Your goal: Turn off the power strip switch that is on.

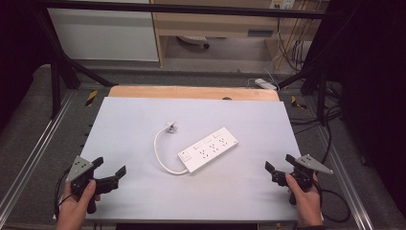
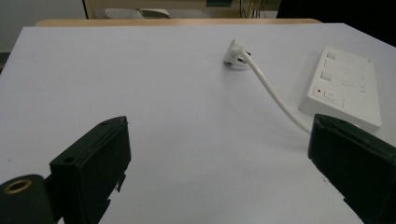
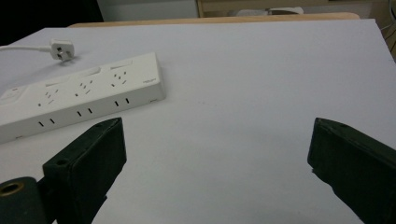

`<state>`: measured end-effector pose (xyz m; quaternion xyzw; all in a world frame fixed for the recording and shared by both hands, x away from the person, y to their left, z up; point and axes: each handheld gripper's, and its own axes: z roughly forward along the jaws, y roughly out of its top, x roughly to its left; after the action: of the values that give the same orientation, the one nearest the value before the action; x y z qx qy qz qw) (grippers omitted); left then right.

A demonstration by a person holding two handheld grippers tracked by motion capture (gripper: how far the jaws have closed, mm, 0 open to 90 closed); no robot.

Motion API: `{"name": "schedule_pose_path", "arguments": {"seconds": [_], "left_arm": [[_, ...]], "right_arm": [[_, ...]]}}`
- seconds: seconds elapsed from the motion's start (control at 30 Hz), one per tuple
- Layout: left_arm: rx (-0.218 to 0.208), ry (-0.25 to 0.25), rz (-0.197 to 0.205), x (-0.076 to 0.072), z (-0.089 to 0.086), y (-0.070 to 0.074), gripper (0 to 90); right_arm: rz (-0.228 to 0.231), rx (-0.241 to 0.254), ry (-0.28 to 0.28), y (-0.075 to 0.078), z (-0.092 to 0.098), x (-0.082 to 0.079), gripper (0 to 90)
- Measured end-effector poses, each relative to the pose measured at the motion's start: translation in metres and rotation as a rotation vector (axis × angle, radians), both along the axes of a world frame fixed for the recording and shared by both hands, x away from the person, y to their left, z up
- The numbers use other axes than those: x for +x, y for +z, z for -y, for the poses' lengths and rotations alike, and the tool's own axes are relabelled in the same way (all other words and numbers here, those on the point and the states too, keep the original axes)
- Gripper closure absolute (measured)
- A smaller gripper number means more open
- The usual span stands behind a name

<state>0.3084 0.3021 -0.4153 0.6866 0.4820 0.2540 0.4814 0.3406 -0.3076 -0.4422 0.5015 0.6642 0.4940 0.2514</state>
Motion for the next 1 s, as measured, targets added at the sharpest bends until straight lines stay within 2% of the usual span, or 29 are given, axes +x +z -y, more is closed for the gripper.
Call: {"name": "schedule_pose_path", "arguments": {"seconds": [0.2, 0.53, 1.0], "left_arm": [[0.006, -0.015, -0.003, -0.0001, 0.0013, 0.0001, 5.9], [0.013, -0.017, -0.005, 0.0005, 0.0024, -0.0006, 5.8], [0.02, -0.024, -0.003, 0.0004, 0.0031, -0.0005, 5.9]], "right_arm": [[0.014, -0.028, 0.001, 0.0006, -0.0007, 0.001, 5.0], [-0.014, -0.068, 0.03, 0.0033, -0.0076, 0.0004, 5.8], [-0.016, -0.067, 0.04, 0.0029, -0.0089, 0.0019, 4.9]]}}
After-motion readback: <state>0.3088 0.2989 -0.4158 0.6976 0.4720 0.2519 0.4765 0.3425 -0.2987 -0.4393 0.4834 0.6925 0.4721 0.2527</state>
